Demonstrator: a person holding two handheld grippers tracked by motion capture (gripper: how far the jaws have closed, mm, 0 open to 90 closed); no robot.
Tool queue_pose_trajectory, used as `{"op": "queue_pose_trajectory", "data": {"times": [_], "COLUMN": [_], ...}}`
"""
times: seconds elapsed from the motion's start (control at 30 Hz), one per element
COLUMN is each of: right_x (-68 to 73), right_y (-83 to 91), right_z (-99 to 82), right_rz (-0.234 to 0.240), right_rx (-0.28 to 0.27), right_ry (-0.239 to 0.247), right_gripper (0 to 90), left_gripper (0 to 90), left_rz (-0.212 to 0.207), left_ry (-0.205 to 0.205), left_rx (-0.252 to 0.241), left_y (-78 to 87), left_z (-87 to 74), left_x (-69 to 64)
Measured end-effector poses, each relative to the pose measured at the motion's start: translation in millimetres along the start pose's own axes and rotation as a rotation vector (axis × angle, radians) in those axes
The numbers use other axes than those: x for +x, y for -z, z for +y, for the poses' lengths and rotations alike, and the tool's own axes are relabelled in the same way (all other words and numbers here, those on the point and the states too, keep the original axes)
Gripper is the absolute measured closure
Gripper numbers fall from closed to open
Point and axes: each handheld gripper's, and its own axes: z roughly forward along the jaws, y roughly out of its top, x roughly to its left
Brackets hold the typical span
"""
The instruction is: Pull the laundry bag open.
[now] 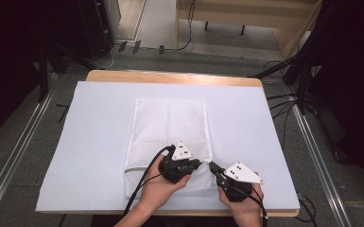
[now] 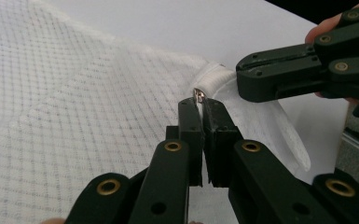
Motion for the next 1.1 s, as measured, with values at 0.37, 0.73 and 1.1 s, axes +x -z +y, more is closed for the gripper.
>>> {"op": "queue_pose_trajectory", "data": {"times": [0.37, 0.73, 1.1], "right_x": [5.1, 1.5, 0.0], "right_y": [-1.0, 1.6, 2.6], "right_z": [0.0, 1.9, 2.1], "right_rz": [0.010, 0.029, 0.047], "right_rx": [0.024, -0.008, -0.016], "right_ry": [0.053, 0.006, -0.002], "right_gripper": [90.0, 90.0, 90.0], "left_gripper": [90.0, 68.8, 78.8], "left_rz": [-0.005, 0.005, 0.082], "left_ry": [-0.016, -0.009, -0.007], "left_rx": [0.027, 0.090, 0.039], "left_y": [5.7, -9.1, -2.7], "left_z": [4.6, -4.6, -5.5], "left_x": [5.1, 5.7, 10.3]}}
